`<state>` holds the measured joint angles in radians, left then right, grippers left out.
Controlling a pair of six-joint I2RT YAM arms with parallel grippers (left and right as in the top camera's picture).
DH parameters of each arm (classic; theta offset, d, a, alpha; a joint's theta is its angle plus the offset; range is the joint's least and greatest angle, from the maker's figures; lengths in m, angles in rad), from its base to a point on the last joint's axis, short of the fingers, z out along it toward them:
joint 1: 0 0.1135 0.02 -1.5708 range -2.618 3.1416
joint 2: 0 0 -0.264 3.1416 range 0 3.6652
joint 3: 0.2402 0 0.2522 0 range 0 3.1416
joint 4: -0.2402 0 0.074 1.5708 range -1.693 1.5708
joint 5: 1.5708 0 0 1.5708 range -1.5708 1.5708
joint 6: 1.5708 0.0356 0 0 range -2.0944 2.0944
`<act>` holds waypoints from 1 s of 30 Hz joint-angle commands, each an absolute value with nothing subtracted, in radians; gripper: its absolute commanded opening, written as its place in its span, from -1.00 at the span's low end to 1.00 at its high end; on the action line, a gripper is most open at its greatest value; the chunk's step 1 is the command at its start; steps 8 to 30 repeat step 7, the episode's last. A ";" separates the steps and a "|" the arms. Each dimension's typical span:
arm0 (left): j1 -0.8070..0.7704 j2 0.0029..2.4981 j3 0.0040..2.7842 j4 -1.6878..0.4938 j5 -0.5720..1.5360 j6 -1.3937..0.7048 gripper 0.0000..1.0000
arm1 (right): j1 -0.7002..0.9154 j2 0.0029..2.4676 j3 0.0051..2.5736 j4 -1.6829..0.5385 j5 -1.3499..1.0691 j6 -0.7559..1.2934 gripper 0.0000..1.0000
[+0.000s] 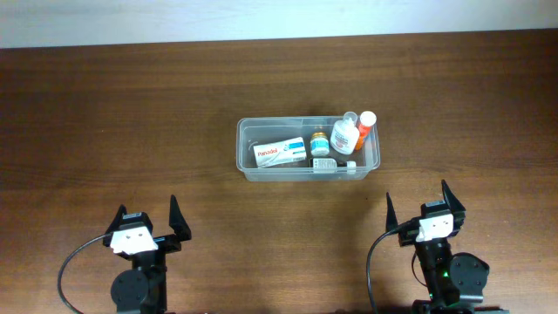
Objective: Pack container
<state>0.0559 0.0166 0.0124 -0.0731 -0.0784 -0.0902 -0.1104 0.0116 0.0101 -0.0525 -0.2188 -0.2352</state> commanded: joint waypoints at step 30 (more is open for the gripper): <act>0.060 0.008 0.010 -0.076 -0.067 -0.075 0.99 | -0.105 0.004 0.006 -0.058 -0.210 -0.224 0.97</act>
